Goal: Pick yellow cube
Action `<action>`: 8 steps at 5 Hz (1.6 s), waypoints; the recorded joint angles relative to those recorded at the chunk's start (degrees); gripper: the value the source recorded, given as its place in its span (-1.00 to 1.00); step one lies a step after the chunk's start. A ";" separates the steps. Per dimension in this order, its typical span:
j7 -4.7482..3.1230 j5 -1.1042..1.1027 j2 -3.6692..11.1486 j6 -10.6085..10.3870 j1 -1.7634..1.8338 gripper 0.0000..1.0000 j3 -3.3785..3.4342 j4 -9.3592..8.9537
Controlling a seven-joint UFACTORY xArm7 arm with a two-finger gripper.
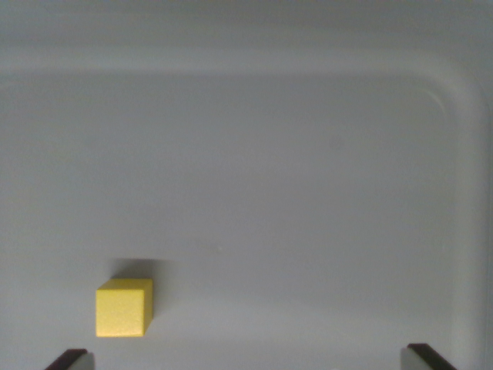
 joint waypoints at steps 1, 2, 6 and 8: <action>0.00 0.00 0.00 0.00 0.00 -1.00 0.00 0.00; 0.22 0.00 0.15 -0.82 0.10 -1.00 0.10 -0.68; 0.86 0.02 0.60 -3.26 0.39 -1.00 0.40 -2.72; 1.28 0.02 0.90 -4.86 0.57 -1.00 0.59 -4.05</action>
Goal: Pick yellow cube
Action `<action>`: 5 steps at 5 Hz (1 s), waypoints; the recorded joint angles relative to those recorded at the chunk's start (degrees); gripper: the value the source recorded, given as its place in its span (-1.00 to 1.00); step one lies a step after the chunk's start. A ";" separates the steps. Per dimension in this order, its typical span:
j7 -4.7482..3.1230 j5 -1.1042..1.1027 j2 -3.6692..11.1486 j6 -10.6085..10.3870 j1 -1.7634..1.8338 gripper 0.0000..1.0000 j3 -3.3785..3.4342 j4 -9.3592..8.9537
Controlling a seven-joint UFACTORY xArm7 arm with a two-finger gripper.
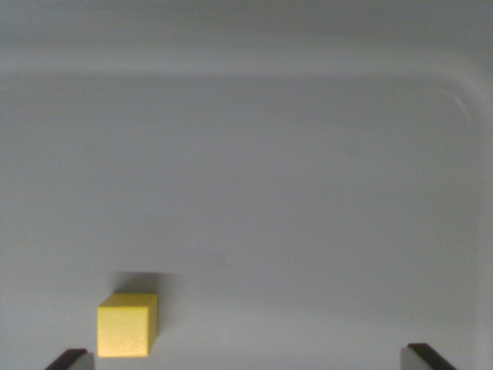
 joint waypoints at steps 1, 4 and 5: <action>0.00 0.00 0.00 0.00 0.00 -1.00 0.00 0.00; 0.98 0.02 0.69 -3.73 0.44 -1.00 0.45 -3.11; 0.98 0.02 0.69 -3.73 0.44 -1.00 0.45 -3.11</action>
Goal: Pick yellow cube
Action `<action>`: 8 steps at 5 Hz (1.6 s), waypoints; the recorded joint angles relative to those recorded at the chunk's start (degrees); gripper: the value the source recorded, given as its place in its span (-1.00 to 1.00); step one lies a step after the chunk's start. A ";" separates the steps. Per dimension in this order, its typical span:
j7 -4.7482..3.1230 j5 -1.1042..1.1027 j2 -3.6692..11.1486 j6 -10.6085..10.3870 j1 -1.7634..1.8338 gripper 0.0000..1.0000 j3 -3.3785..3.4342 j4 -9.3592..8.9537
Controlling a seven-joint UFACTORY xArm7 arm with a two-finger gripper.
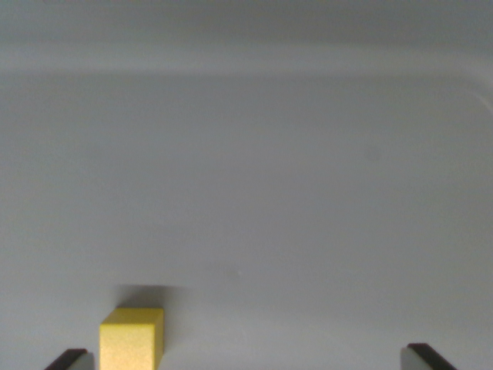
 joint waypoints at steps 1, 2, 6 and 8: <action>0.57 0.01 0.40 -2.16 0.26 -1.00 0.26 -1.80; 0.57 0.01 0.40 -2.16 0.26 -1.00 0.26 -1.80; 1.82 0.03 1.27 -6.90 0.81 -1.00 0.84 -5.75; 2.49 0.05 1.74 -9.42 1.11 -1.00 1.15 -7.86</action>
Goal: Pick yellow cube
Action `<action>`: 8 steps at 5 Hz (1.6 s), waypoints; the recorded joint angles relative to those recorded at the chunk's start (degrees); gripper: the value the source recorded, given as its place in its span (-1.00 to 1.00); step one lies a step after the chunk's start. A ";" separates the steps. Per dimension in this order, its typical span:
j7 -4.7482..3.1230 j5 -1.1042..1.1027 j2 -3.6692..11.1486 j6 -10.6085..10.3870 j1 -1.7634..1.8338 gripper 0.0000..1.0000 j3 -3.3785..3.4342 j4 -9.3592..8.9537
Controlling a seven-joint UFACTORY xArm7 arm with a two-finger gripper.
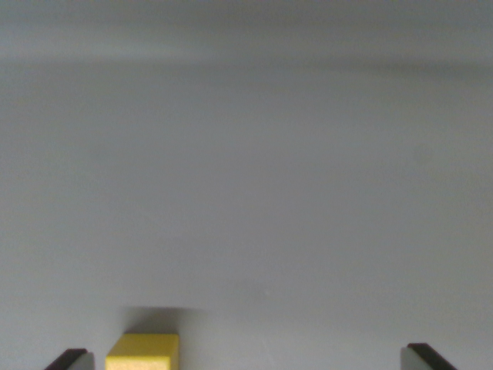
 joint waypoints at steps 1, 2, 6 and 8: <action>0.65 0.01 0.46 -2.48 0.29 -1.00 0.30 -2.06; 0.65 0.01 0.46 -2.48 0.29 -1.00 0.30 -2.06; 2.09 0.04 1.46 -7.92 0.94 -1.00 0.96 -6.60; 2.78 0.05 1.94 -10.53 1.24 -1.00 1.28 -8.78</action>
